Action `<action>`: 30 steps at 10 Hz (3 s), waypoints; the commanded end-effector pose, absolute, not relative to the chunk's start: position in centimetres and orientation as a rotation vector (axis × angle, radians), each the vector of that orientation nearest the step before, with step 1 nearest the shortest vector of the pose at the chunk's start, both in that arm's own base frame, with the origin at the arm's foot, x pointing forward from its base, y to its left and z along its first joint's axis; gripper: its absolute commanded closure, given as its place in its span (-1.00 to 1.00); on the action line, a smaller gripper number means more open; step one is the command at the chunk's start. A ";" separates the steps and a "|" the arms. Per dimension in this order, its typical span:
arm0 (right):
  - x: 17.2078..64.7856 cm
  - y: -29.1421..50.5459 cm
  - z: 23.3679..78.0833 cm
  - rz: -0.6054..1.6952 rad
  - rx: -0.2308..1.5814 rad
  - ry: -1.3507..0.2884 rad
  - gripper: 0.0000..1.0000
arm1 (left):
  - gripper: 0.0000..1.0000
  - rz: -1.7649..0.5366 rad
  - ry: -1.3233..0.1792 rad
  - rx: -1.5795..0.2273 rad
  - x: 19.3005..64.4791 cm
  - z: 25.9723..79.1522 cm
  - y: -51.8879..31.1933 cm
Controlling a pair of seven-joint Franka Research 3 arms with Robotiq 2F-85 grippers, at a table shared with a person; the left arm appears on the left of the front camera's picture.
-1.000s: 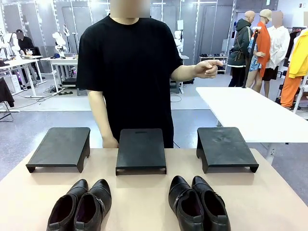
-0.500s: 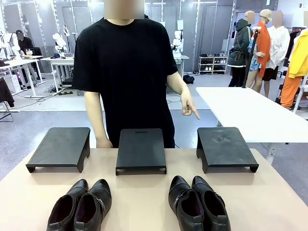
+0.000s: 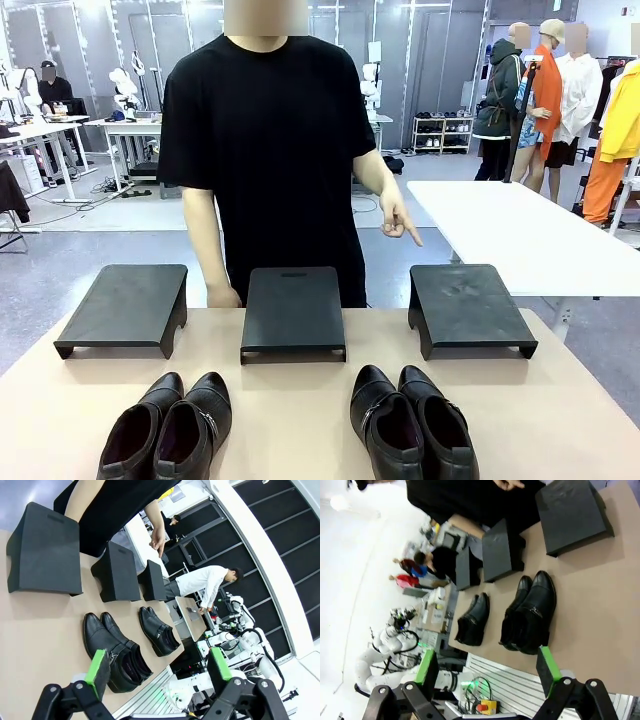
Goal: Place the shoes on the stand as instructed by the person.
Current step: Pick up one pair of Shoes and place it on the Shoes Stand indicated by the person.
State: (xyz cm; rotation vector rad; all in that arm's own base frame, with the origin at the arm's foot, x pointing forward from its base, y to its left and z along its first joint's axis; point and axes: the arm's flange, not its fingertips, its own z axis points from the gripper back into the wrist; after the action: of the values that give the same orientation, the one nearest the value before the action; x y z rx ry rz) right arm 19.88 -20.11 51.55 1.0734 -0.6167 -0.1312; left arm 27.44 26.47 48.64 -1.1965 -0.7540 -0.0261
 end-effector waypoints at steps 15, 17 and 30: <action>32.7 15.2 43.8 0.016 0.292 -0.087 -1.00 | -1.00 -0.043 -0.749 -1.199 27.2 48.8 26.6; 33.3 16.9 42.3 0.035 0.242 -0.066 -1.00 | -1.00 -0.043 -0.749 -1.199 27.2 48.8 26.6; 35.7 20.3 34.7 0.014 0.120 -0.018 -0.80 | -1.00 -0.043 -0.749 -1.199 27.2 48.8 26.6</action>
State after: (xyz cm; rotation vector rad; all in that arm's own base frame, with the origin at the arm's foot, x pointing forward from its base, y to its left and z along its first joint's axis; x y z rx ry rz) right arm 35.22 19.36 34.92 0.1387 -0.0024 0.0448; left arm 27.41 26.48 48.62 -1.1967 -0.7513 -0.0251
